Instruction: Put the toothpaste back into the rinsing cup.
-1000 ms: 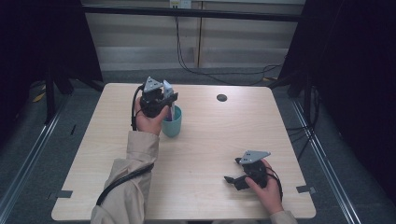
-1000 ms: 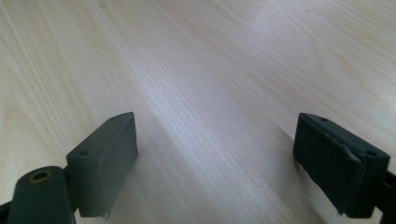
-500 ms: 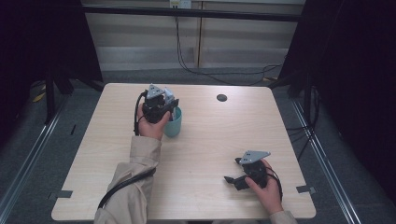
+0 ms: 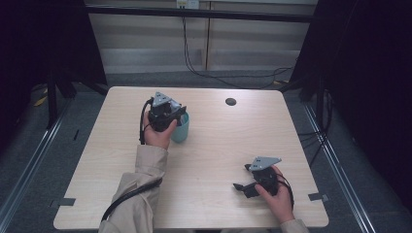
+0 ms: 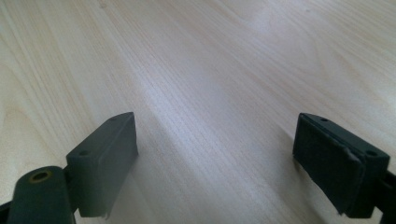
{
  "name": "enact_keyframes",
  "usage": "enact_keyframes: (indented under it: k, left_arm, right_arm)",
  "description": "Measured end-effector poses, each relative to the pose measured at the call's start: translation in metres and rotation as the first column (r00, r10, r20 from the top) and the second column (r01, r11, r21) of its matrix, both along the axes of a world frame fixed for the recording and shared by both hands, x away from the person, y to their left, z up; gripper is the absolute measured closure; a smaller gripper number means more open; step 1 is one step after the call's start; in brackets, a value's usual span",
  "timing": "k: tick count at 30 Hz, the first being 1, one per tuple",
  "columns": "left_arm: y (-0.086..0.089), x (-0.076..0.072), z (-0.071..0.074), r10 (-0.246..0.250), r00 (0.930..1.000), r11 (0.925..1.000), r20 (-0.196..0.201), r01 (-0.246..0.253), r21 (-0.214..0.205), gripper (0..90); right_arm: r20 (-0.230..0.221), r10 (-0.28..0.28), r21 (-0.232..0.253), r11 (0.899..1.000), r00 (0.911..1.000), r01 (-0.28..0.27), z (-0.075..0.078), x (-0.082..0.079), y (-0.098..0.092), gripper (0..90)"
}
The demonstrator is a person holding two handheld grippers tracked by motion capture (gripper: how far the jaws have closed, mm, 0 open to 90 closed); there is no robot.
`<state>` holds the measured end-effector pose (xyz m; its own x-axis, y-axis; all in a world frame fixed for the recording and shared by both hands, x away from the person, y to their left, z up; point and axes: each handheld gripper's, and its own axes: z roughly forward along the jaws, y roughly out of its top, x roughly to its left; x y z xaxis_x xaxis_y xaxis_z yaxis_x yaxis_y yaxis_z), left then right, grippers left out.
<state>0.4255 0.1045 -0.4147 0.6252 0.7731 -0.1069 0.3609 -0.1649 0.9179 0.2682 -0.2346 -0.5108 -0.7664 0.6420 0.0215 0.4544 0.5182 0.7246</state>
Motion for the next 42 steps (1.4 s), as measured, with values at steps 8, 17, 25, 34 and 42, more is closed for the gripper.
enact_keyframes:
  k: [8, 17, 25, 34, 42]
  left_arm:
    - [0.002, -0.005, 0.000, -0.001, 1.0000, 1.0000, 0.005, 0.001, -0.007, 71.6]
    - [0.006, -0.007, 0.001, 0.001, 1.0000, 1.0000, -0.001, -0.001, -0.009, 69.7]
    - [0.009, -0.008, -0.001, 0.017, 0.9998, 0.9998, -0.010, -0.017, -0.004, 63.0]
    - [0.013, -0.011, 0.000, 0.027, 0.9993, 0.9996, -0.026, -0.027, -0.012, 45.6]
    - [0.020, -0.015, -0.001, 0.049, 0.9979, 0.9988, -0.043, -0.049, 0.001, 31.1]
  right_arm:
    - [0.000, 0.000, 0.000, 1.000, 1.0000, 0.000, 0.000, 0.000, 0.000, 13.2]
    - [-0.001, 0.000, 0.000, 1.000, 1.0000, 0.000, 0.000, 0.000, 0.000, 13.1]
    - [-0.001, -0.001, 0.001, 1.000, 1.0000, 0.001, 0.000, 0.000, 0.000, 13.1]
    - [-0.001, -0.001, 0.000, 1.000, 1.0000, 0.001, 0.000, 0.000, 0.000, 13.2]
    - [-0.001, -0.001, 0.000, 1.000, 1.0000, 0.001, 0.000, 0.000, 0.000, 13.1]
